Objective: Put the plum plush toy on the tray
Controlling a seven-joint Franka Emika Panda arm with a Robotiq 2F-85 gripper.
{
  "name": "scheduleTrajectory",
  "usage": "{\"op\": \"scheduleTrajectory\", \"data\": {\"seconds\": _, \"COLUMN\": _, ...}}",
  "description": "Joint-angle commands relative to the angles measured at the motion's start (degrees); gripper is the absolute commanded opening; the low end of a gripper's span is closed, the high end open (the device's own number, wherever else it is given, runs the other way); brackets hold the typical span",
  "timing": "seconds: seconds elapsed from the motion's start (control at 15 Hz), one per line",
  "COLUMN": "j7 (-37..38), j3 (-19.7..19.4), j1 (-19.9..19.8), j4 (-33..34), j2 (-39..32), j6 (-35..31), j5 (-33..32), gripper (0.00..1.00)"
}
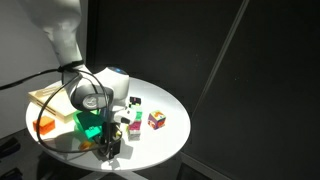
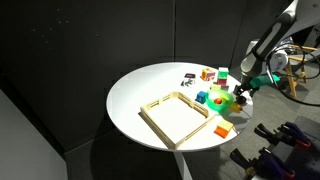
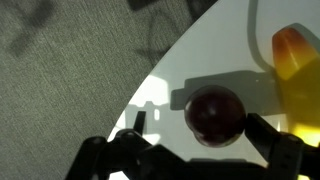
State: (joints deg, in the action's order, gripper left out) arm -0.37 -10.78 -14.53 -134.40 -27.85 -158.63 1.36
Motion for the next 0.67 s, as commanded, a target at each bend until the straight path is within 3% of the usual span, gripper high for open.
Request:
{"op": "scheduleTrajectory", "data": {"seconds": 0.0, "j7": -0.80, "j3": 0.07, "j1": -0.71, "j4": 1.08, "j2": -0.85, "j6": -0.38, "j5": 0.59, "gripper": 0.78}}
{"op": "scheduleTrajectory", "data": {"seconds": 0.13, "j7": -0.42, "j3": -0.21, "j1": -0.46, "j4": 1.26, "j2": -1.02, "j6": 0.01, "j5": 0.45, "gripper": 0.68}}
{"op": "scheduleTrajectory", "data": {"seconds": 0.4, "j7": 0.65, "j3": -1.02, "j1": 0.25, "j4": 1.15, "j2": -0.26, "j6": 1.41, "j5": 0.13, "gripper": 0.34}}
{"op": "scheduleTrajectory", "data": {"seconds": 0.6, "j7": 2.01, "j3": -2.43, "j1": 1.30, "j4": 0.99, "j2": 0.57, "j6": 2.49, "j5": -0.62, "gripper": 0.34}}
